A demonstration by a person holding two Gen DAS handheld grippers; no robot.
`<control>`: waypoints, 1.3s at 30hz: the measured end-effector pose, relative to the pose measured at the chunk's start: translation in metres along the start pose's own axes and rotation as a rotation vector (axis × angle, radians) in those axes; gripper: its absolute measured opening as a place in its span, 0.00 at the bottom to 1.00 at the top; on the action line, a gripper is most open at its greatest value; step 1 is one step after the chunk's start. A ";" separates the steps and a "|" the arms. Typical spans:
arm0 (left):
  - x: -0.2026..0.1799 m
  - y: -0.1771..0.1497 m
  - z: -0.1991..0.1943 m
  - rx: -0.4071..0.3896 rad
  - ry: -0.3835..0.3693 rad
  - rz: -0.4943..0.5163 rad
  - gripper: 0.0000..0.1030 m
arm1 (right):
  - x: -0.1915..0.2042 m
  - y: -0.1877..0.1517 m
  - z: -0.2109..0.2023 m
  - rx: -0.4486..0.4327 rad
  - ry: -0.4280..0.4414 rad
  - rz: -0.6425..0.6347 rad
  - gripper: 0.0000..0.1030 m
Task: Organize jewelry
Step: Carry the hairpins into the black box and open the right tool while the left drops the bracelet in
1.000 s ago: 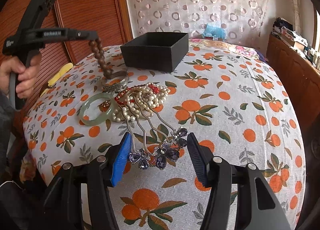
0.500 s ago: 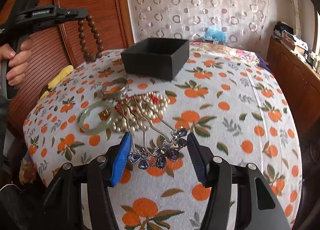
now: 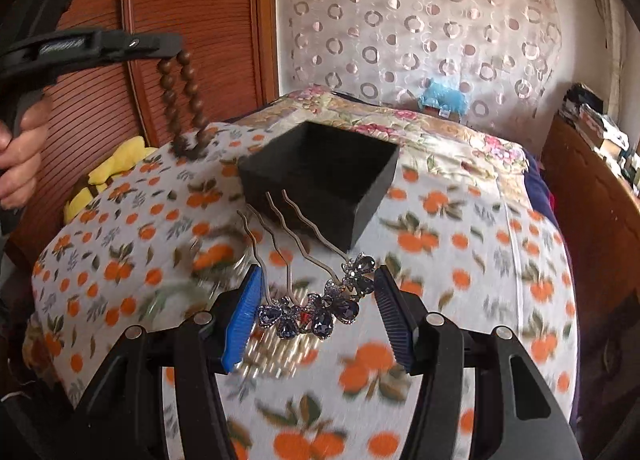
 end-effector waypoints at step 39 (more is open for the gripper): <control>-0.027 0.034 0.069 0.017 0.036 0.047 0.12 | -0.051 0.029 0.044 0.023 -0.024 -0.006 0.67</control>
Point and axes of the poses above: each gripper's, at about its wrist camera, not at the fingertips, and z roughly the way its jaws point, x to its left, y to its top, the point moved 2 cm from there along z, roughly the way its jaws point, and after that the axes turned 11 degrees about -z, right-handed, at the moved point
